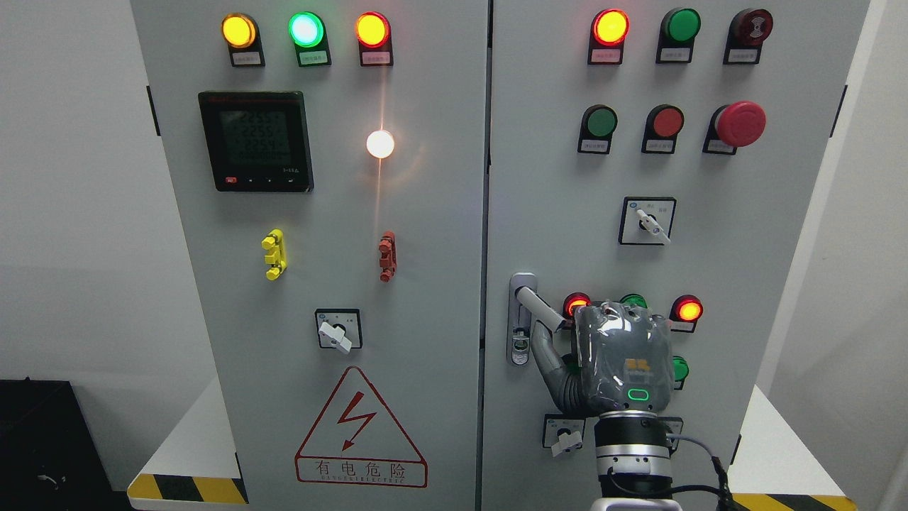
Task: Release door handle
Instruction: 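Hold the turned handle horizontal with the right hand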
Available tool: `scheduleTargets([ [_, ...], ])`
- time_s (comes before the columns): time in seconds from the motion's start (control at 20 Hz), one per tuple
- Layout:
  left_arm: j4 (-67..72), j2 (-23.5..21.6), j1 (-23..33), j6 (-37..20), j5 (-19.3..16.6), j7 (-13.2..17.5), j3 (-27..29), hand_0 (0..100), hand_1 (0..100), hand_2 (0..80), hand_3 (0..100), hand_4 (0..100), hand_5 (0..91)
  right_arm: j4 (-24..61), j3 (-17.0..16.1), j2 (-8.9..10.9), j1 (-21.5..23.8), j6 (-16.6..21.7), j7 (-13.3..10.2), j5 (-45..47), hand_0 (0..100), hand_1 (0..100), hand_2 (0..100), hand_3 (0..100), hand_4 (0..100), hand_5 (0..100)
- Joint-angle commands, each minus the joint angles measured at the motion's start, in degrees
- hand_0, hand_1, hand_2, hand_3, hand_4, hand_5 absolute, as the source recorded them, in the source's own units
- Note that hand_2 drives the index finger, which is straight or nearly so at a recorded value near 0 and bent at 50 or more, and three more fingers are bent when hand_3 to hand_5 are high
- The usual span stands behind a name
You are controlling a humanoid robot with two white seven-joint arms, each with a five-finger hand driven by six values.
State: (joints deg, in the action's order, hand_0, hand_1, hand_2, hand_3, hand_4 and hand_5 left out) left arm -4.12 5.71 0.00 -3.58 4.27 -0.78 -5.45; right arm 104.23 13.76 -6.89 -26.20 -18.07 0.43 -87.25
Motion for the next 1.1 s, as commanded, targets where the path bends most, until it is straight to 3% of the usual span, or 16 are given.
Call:
scheduleTargets([
  [0.0, 0.0, 0.0, 1.0, 0.0, 0.0, 0.0, 0.0, 12, 56, 0.0, 0, 0, 0.0, 0.1, -0.4, 0.04, 0.0, 0.1, 0.0, 0.0, 56, 31, 97, 100, 100, 100],
  [1.05, 0.0, 0.0, 1.0, 0.0, 0.0, 0.0, 0.0, 12, 56, 0.0, 0, 0, 0.0, 0.4, -0.8, 0.04, 0.0, 0.1, -0.1, 0.0, 56, 30, 97, 100, 100, 100],
])
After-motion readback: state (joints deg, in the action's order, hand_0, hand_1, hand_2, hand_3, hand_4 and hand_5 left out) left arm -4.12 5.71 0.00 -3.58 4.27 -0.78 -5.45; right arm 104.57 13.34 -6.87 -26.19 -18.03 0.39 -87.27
